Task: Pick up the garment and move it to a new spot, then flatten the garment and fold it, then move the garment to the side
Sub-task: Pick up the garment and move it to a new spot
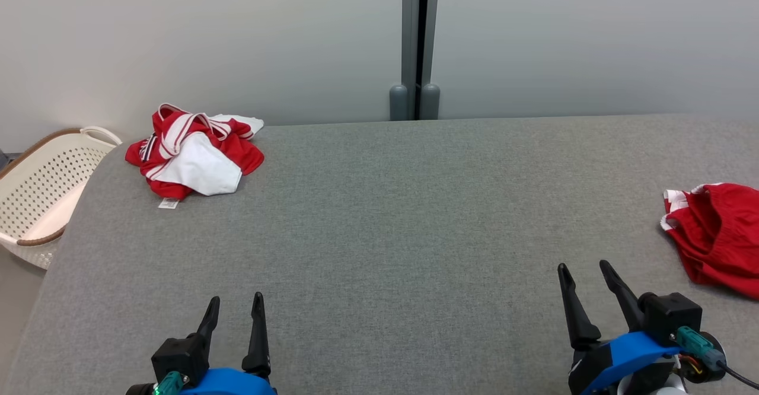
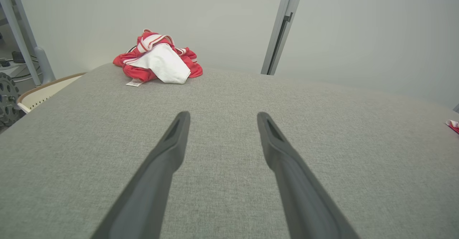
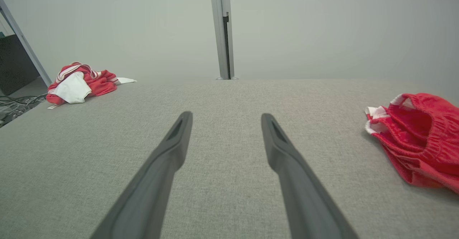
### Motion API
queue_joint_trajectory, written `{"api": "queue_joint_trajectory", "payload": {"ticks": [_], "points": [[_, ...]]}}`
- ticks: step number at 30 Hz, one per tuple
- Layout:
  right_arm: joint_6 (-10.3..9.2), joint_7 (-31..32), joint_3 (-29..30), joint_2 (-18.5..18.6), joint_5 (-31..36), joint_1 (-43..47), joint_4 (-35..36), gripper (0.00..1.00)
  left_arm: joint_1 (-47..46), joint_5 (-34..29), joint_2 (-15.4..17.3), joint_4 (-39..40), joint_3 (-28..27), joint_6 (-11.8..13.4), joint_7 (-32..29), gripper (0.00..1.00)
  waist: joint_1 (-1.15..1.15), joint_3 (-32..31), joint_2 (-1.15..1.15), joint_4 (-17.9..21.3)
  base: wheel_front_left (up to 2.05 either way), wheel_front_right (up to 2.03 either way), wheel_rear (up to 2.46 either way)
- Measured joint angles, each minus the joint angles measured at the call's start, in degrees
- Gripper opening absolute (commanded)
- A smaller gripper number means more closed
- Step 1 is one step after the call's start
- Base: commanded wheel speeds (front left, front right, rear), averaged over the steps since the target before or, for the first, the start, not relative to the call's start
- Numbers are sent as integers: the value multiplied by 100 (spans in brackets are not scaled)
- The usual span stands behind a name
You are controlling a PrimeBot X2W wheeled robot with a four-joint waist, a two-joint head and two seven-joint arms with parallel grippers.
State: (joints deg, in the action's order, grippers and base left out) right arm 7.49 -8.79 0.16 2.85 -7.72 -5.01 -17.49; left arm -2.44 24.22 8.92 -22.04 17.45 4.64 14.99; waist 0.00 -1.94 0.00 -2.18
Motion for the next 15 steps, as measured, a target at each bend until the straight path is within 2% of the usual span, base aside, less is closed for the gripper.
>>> {"api": "queue_joint_trajectory", "payload": {"ticks": [7, 15], "points": [[0, 22, -30, 2, -54, 115, 130, 100, -43, -3, -5, -12, 34, -8, 0, 100, 0, -61, 1, -426, 0, 0, 0], [-1, 5, -174, 1, -211, 183, 171, 100, -105, -32, 114, 31, 30, 37, -2, 100, 0, -176, 0, -1438, 0, 0, 0]]}}
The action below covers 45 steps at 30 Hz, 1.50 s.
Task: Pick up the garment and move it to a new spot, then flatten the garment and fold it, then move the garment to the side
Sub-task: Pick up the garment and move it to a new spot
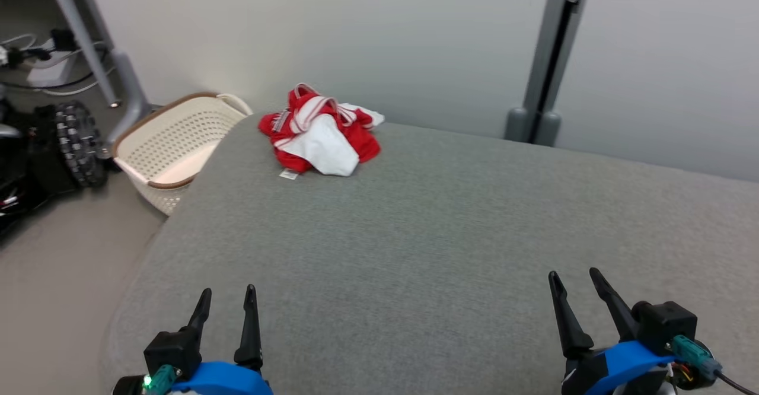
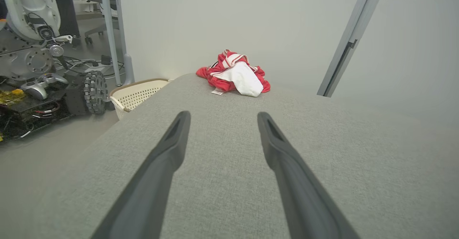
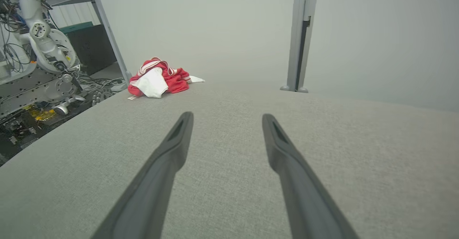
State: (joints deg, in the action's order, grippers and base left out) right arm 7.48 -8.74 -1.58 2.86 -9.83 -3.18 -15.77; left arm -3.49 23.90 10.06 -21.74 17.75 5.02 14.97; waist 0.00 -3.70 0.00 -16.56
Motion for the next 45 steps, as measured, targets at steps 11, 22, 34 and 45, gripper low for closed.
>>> {"api": "queue_joint_trajectory", "payload": {"ticks": [11, 22, 34, 45], "points": [[1, -99, -323, -4, -30, -111, -100, 100, 52, 25, 157, 157, -42, 53, -27, 100, 0, 157, 0, -1054, 0, 0, 0], [1, -80, -198, -9, 287, -444, 103, 100, 62, 183, 314, 454, -361, 123, -21, 100, 1, 664, 0, -813, 0, 0, 0], [1, 468, 70, -7, 1168, -901, 1248, 100, -2749, 172, 1672, 261, -840, -420, -968, 100, -2, 2256, 1, 427, 0, 0, 0], [1, 876, 278, 29, 1489, -936, 2491, 100, -5023, 19, 2036, -1635, -646, -648, -2078, 100, -1, 3457, 2, 1480, 0, 0, 0]]}}
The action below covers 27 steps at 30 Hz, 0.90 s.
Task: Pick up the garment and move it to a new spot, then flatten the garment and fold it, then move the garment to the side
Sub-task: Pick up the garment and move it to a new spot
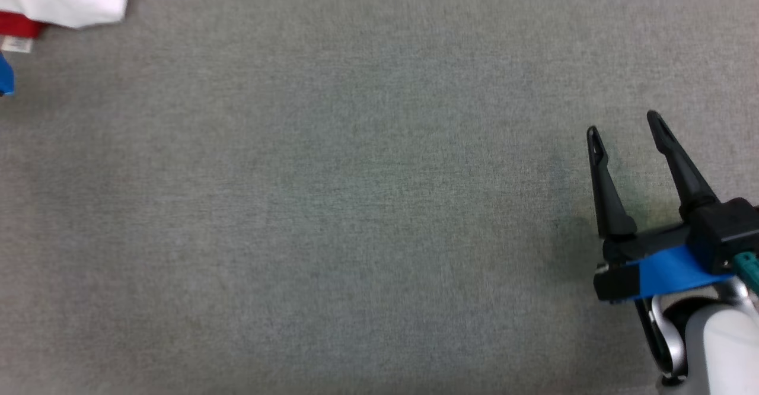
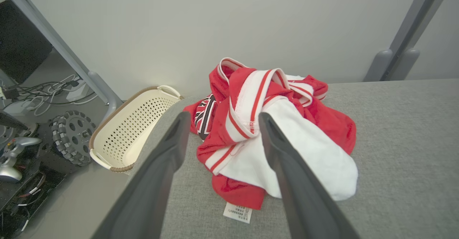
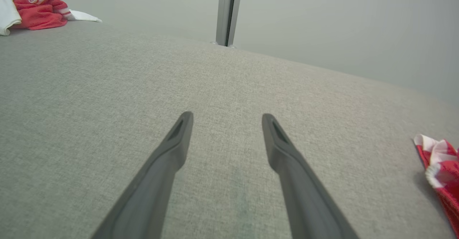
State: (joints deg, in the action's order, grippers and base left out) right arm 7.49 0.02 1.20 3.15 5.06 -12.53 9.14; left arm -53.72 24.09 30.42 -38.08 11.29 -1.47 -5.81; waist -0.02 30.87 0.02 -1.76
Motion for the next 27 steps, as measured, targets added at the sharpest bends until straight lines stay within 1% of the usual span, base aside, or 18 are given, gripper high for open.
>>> {"api": "queue_joint_trajectory", "payload": {"ticks": [4, 8, 11, 13, 14, 15, 16, 22, 25, 27], "points": [[0, 38, 93, 12, 27, -1, 341, 100, -472, 1, -21, -472, 30, -7, -69, 100, 0, 366, 0, 198, 0, 0, 0], [0, 42, 111, 18, 42, -11, 531, 100, -780, -52, 36, -887, 20, 137, -46, 100, 0, 631, 0, 297, 0, 0, 0], [0, 31, 102, 16, 41, -21, 590, 100, -948, -97, 110, -1192, -29, 308, 67, 100, 0, 764, 0, 340, 0, 0, 0], [0, 0, 85, 13, 31, -38, 595, 100, -1058, -66, 133, -1366, -97, 342, 174, 100, 1, 807, 0, 352, 0, 0, 0], [0, -13, 65, 9, 14, -54, 589, 100, -1092, -46, 134, -1440, -102, 339, 219, 65, 1, 814, 0, 357, 0, 0, 0], [0, -25, 53, 8, -14, -75, 577, 100, -1114, -60, 131, -1492, -83, 322, 310, 23, 1, 815, 0, 360, 0, 0, 0], [0, -55, 43, 8, -15, -91, 550, 100, -1138, -67, 121, -1547, -73, 290, 377, 0, 1, 807, 0, 362, 0, 0, 0], [0, -193, -56, -5, -68, -147, 285, 100, -1290, -78, 45, -1848, 62, 41, 602, 0, 1, 561, 0, 356, 0, 0, 0], [0, -287, -60, -14, -120, -159, 94, 100, -1396, -115, 21, -1928, 201, -124, 589, 0, 2, 321, -2, 349, 0, 0, 0], [0, -375, -63, -16, -169, -164, -54, 100, -1459, -144, -55, -1922, 285, -249, 566, 0, 2, 113, -2, 335, 0, 0, 0]]}}
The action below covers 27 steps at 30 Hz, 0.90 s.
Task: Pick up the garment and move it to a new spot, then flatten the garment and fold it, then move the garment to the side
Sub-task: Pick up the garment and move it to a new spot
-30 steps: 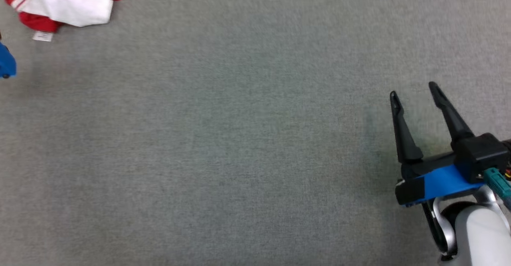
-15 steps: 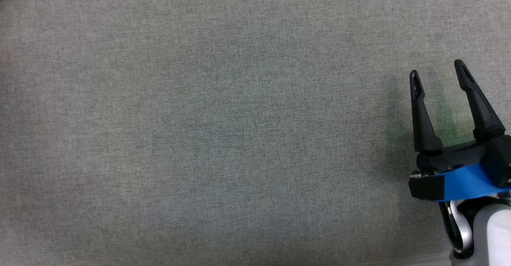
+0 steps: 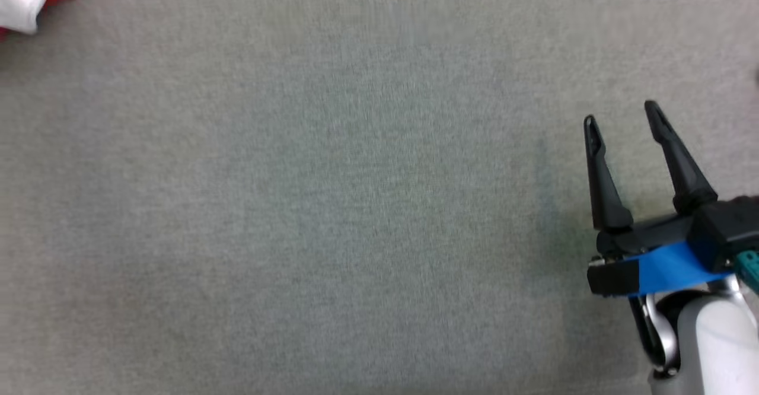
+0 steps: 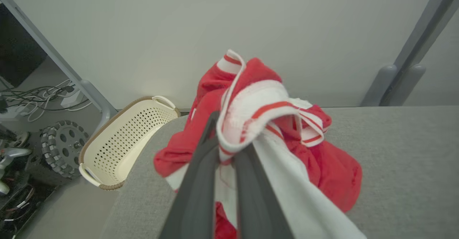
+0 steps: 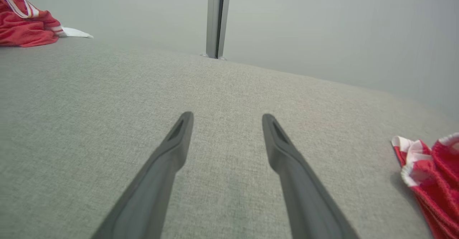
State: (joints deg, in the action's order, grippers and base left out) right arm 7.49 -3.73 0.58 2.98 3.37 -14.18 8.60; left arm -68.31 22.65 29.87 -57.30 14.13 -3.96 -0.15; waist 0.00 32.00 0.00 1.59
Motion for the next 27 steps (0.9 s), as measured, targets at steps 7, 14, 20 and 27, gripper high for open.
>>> {"api": "queue_joint_trajectory", "payload": {"ticks": [7, 14, 20, 27], "points": [[0, -266, 30, -4, -374, 96, -645, 100, -97, 69, -341, 355, 421, -279, -155, 0, 1, -992, -1, -66, 0, 0, 0], [0, -448, 60, -7, -681, 531, -1195, 100, -40, 378, -877, 1249, 1148, -319, -406, 0, 2, -2143, -2, -43, 0, 0, 0], [0, -520, 126, -9, -811, 829, -1391, 100, 9, 1112, -1357, 2193, 1535, -344, -690, 0, 2, -2833, -3, 206, 0, 0, 0], [0, -599, 151, -8, -960, 1010, -1483, 100, 333, 1615, -1878, 2747, 1611, -307, -985, 0, 2, -3056, -3, 486, 0, 0, 0]]}}
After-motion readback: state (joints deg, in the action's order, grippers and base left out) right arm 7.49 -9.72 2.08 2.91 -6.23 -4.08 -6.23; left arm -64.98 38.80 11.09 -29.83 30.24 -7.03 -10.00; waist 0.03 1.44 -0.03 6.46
